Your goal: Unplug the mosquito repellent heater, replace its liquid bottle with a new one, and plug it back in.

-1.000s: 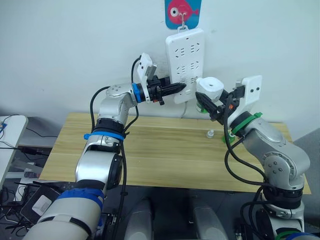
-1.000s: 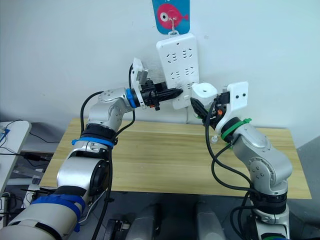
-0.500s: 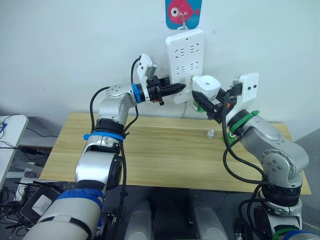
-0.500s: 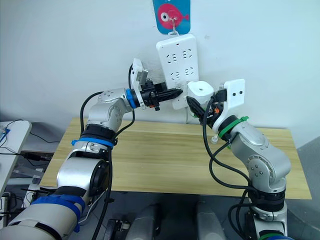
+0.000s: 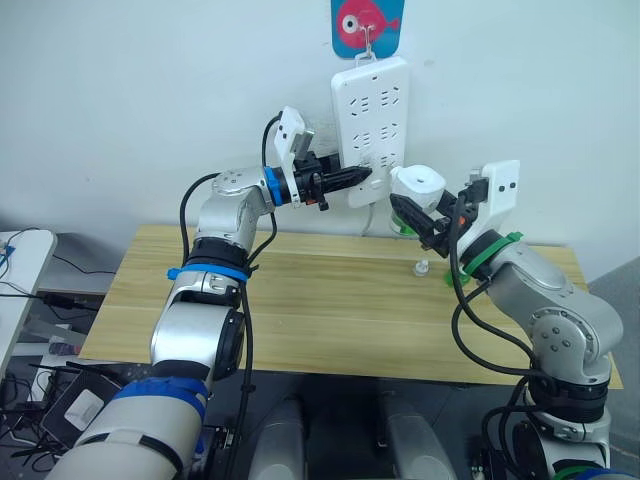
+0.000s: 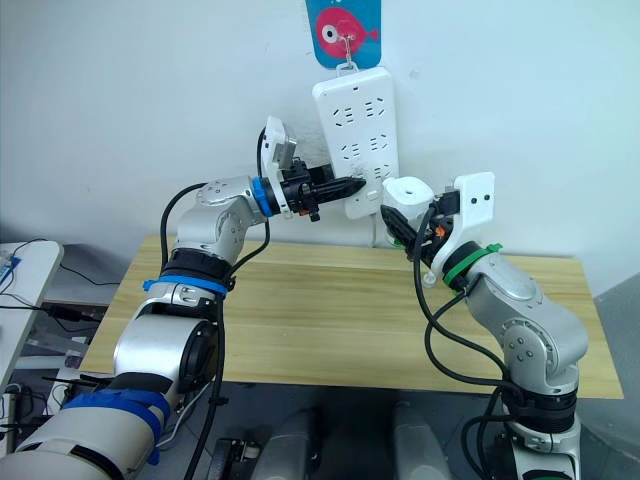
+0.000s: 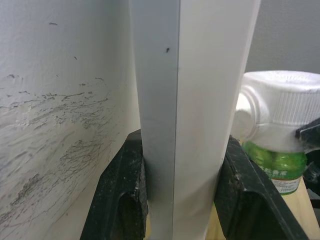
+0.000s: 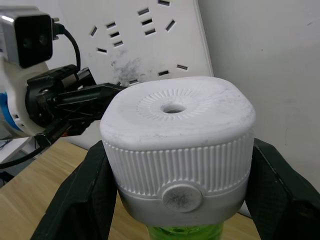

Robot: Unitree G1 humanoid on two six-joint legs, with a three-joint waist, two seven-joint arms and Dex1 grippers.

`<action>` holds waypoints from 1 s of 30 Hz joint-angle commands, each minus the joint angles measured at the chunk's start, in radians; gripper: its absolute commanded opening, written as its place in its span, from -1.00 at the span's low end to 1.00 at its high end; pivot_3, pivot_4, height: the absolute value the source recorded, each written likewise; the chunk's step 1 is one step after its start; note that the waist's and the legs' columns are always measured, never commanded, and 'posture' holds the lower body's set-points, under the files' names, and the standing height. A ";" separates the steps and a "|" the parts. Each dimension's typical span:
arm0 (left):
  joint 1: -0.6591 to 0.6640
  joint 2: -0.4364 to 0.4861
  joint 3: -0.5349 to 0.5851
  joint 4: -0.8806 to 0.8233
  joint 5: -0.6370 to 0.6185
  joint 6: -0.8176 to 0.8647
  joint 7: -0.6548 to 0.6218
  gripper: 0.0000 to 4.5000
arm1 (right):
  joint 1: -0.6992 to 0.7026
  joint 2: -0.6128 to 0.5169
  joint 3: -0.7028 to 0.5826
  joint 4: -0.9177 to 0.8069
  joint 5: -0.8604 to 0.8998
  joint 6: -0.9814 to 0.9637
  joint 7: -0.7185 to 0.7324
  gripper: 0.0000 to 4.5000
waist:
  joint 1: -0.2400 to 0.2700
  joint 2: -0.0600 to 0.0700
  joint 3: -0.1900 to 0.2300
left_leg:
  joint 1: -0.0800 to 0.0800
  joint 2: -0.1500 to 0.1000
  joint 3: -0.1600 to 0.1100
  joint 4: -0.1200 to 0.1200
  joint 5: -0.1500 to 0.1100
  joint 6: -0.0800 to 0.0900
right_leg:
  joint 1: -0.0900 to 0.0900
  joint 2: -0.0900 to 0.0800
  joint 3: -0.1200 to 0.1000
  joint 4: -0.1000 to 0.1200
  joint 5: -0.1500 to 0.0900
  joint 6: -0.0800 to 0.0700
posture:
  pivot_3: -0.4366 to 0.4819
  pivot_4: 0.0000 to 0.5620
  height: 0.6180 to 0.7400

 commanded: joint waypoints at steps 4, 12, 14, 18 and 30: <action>-0.009 -0.004 -0.004 -0.048 -0.009 -0.019 -0.007 -0.41 | -0.043 0.013 -0.007 -0.027 0.008 -0.027 -0.013 0.35 | 0.000 0.000 0.000 | 0.000 0.000 0.000 0.000 0.000 0.000 | 0.000 0.000 0.000 0.000 0.000 0.000 | -0.14 -0.18 1.00; -0.011 -0.006 -0.006 -0.047 -0.009 -0.021 -0.006 -0.41 | -0.053 0.027 0.025 0.009 -0.027 -0.053 -0.012 0.35 | 0.000 0.000 0.000 | 0.000 0.000 0.000 0.000 0.000 0.000 | 0.000 0.000 0.000 0.000 0.000 0.000 | -0.14 -0.17 1.00; -0.010 -0.006 -0.006 -0.049 -0.009 -0.021 -0.005 -0.41 | -0.057 0.028 0.031 0.017 -0.034 -0.058 -0.009 0.35 | 0.000 0.000 0.000 | 0.000 0.000 0.000 0.000 0.000 0.000 | 0.000 0.000 0.000 0.000 0.000 0.000 | -0.13 -0.17 1.00; -0.006 -0.002 -0.004 -0.052 -0.009 -0.021 -0.005 -0.41 | -0.052 0.023 0.032 0.020 -0.040 -0.058 -0.002 0.35 | 0.000 0.000 0.000 | 0.000 0.000 0.000 0.000 0.000 0.000 | 0.000 0.000 0.000 0.000 0.000 0.000 | -0.13 -0.17 1.00; 0.003 -0.003 -0.005 -0.067 -0.007 -0.015 0.002 -0.41 | -0.035 0.012 0.008 0.006 -0.019 -0.045 0.009 0.35 | 0.001 0.000 0.000 | 0.000 0.000 0.000 0.000 0.000 0.000 | 0.000 0.000 0.000 0.000 0.000 0.000 | -0.12 -0.16 1.00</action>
